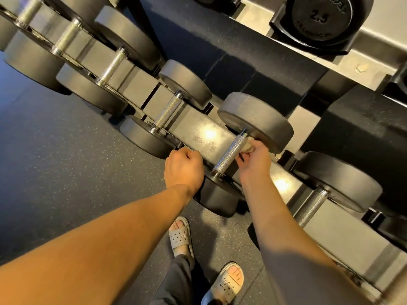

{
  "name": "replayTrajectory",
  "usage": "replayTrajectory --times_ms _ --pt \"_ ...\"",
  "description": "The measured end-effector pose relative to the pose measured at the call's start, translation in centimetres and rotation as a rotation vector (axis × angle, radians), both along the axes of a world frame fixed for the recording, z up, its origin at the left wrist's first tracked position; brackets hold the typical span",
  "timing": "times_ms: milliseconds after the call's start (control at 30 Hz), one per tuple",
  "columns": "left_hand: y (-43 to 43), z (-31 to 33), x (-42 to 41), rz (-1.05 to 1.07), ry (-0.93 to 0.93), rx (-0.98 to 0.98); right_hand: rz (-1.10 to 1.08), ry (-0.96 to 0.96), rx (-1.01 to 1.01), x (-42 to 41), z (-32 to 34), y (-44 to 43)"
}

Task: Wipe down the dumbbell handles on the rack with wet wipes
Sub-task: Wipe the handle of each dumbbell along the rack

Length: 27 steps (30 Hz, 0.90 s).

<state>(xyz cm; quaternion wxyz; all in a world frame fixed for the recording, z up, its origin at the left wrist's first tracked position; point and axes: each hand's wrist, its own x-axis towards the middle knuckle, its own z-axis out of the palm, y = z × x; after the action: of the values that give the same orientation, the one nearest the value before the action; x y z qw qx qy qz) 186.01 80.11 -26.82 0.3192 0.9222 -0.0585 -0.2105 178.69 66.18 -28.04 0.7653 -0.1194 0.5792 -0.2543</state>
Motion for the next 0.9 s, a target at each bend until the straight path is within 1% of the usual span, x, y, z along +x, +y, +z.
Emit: replayTrajectory --times_ms 67,167,233,300,333,367,400,467,500,533,600,700,767,833,900 --pt "0.0 0.0 0.0 0.001 0.003 0.001 0.097 0.028 -0.096 -0.1 -0.3 1.3" --pt "0.0 0.1 -0.1 0.001 0.005 -0.009 0.222 0.214 -0.273 -1.4 -0.8 2.0" --pt "0.0 0.2 -0.1 0.006 0.003 0.0 0.404 0.289 -0.367 -2.8 -1.0 2.4" --pt "-0.1 0.2 -0.1 0.011 0.003 0.001 0.642 0.324 -0.382 -3.7 -0.7 2.6" --pt "0.0 0.2 -0.1 0.013 0.002 0.0 0.723 0.338 -0.368 -3.9 -0.6 2.4" --pt "0.0 0.1 -0.1 0.014 0.0 -0.001 0.728 0.35 -0.351 -3.9 -0.5 1.8" --pt "-0.1 0.1 0.0 0.016 -0.001 -0.003 0.646 0.348 -0.319 -3.7 -0.5 1.0" --pt "-0.1 -0.1 0.0 0.017 -0.003 -0.007 0.291 0.231 -0.143 -2.7 -0.5 -0.6" --pt "-0.1 -0.2 0.0 0.018 -0.005 -0.006 0.149 0.165 -0.072 -2.0 -0.7 -1.1" --pt "0.0 -0.3 0.0 0.017 -0.008 -0.003 0.104 0.126 -0.057 -1.5 -0.9 -1.1" --pt "-0.1 -0.4 0.1 0.015 -0.009 -0.001 0.243 0.147 -0.147 -0.9 -1.2 -0.5" --pt "-0.1 -0.5 0.1 0.012 -0.002 -0.003 0.576 0.3 -0.357 -1.7 -1.5 0.1" --pt "-0.1 -0.6 0.2 0.018 -0.007 0.003 0.815 0.361 -0.449 -2.7 -1.7 -0.1" --pt "-0.1 -0.6 0.2 0.021 -0.014 0.017 1.032 0.376 -0.486 -3.2 -1.7 -0.4" --pt "-0.1 -0.5 0.1 0.02 -0.021 0.028 1.286 0.394 -0.464 -3.2 -1.4 -0.4"
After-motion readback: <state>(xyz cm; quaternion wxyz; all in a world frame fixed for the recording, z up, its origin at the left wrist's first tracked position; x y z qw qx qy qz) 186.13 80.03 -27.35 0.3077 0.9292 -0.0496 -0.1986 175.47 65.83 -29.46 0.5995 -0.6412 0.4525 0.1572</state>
